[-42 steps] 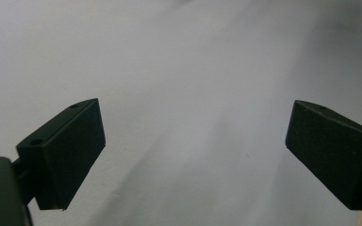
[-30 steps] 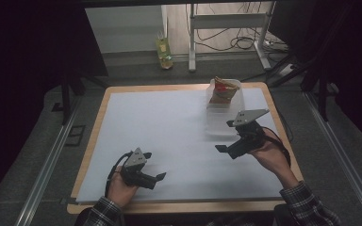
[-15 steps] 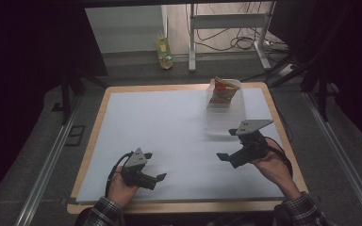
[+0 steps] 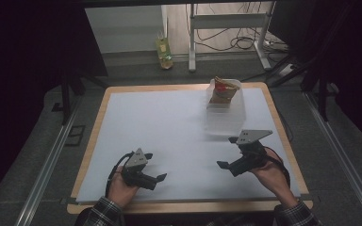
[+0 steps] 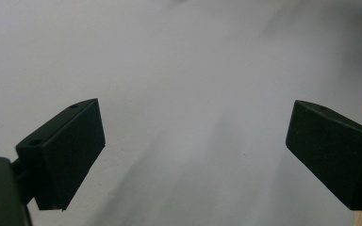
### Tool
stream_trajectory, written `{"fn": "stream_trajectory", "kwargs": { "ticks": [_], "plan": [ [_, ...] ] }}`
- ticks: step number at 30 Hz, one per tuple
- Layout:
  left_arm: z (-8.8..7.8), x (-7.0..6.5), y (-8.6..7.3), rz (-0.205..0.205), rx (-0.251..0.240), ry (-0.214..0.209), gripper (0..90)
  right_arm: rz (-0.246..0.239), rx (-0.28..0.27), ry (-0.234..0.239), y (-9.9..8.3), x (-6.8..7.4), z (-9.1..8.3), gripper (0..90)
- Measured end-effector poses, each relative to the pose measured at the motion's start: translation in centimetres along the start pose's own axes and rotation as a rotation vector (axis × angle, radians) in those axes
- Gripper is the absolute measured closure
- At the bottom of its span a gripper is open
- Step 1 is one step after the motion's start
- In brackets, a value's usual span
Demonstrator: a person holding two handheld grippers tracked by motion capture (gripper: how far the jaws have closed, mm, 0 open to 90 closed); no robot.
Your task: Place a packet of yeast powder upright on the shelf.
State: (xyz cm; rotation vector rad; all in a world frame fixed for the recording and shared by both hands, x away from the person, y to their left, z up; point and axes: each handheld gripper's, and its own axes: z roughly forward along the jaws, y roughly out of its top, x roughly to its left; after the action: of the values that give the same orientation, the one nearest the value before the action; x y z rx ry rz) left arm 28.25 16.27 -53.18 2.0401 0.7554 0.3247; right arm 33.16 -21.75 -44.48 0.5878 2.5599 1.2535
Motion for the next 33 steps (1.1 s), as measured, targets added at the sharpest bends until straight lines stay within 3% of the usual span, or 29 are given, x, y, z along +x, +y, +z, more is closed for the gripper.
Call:
{"fn": "stream_trajectory", "kwargs": {
  "ticks": [5, 10, 33],
  "plan": [
    [0.0, 0.0, 0.0, 0.004, 0.001, -0.001, 5.3, -0.004, -0.011, -0.014, -0.8, 0.0, 0.3, 1.6],
    [0.0, 0.0, 0.0, 0.007, 0.001, -0.004, 5.3, -0.021, 0.012, -0.025, -1.4, 0.3, 0.9, 1.6],
    [0.2, -0.1, 0.0, 0.018, 0.007, -0.011, 5.1, -0.04, 0.1, 0.03, -3.7, 1.0, 4.4, 1.3]
  ]
}}
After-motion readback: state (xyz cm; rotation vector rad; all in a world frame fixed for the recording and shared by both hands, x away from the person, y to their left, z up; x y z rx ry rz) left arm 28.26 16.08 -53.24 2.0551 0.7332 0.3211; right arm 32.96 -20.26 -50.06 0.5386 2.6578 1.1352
